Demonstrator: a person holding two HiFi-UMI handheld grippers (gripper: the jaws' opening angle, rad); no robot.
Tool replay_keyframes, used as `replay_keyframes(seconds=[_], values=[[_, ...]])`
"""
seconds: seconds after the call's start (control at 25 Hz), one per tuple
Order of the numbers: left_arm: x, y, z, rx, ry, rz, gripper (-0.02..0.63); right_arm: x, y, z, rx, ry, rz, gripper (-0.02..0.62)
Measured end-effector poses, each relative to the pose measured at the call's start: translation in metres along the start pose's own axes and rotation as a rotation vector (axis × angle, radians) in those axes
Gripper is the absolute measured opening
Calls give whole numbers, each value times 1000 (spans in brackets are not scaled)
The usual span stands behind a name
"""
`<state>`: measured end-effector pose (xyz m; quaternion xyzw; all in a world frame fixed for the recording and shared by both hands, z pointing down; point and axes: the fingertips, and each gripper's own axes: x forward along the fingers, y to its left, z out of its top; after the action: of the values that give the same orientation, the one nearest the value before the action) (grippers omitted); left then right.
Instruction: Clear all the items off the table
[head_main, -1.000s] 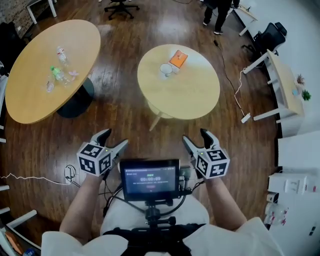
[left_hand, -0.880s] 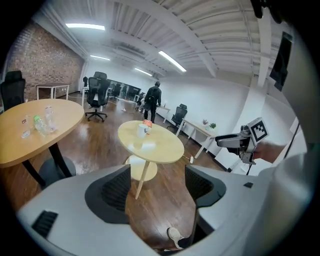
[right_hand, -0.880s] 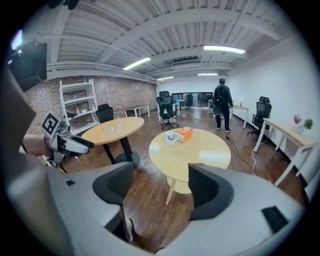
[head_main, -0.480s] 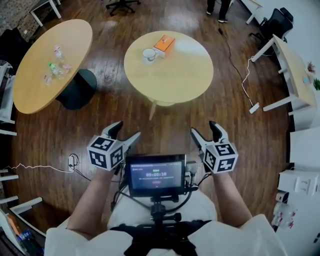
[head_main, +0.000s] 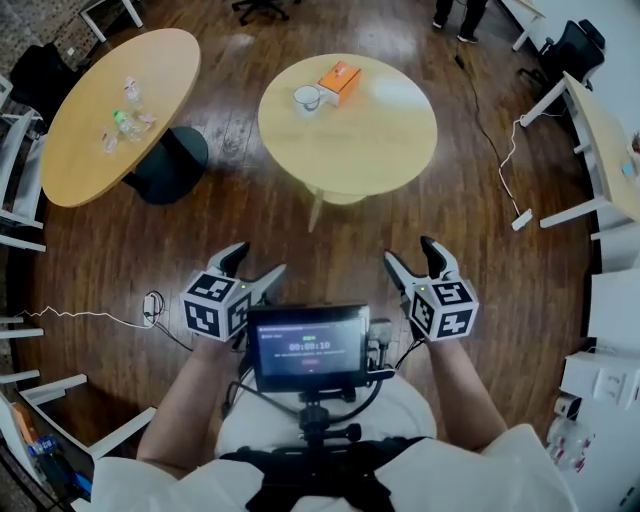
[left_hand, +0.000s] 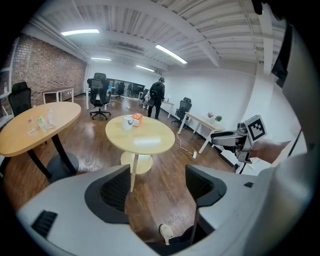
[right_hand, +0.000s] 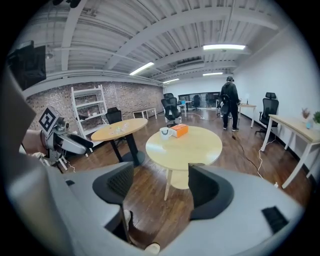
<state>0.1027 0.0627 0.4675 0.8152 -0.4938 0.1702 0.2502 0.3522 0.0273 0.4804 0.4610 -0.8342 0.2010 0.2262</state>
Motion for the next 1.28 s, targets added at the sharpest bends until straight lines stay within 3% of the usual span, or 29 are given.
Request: replay_keyframes(seconds=[0.28,0.64,0.76,0.8,0.84,0.96,1.04,1.28], values=[[-12,40,-3,-5,5,-32,342,37,35,24,-34,-18,0,354],[-37,149,17,-8,10,-43,342,116,86,67,-35,1,-54,354],[-49,182,22,9,16,-47,342,144,98,81,-16,-14,-78,380],[-52,193,23,14,17,-46,342,154,101,86,-6,-25,-87,380],[-55,204,25,19,19,-44,342,164,103,91,4,-36,-95,419],[-61,233,30,22,19,-32,342,196,108,102,23,-52,-114,425],[-62,247,33,12,18,-24,342,216,111,108,29,-49,-114,474],[-37,268,56,-31,7,-3,342,276,92,132,32,-44,-126,474]])
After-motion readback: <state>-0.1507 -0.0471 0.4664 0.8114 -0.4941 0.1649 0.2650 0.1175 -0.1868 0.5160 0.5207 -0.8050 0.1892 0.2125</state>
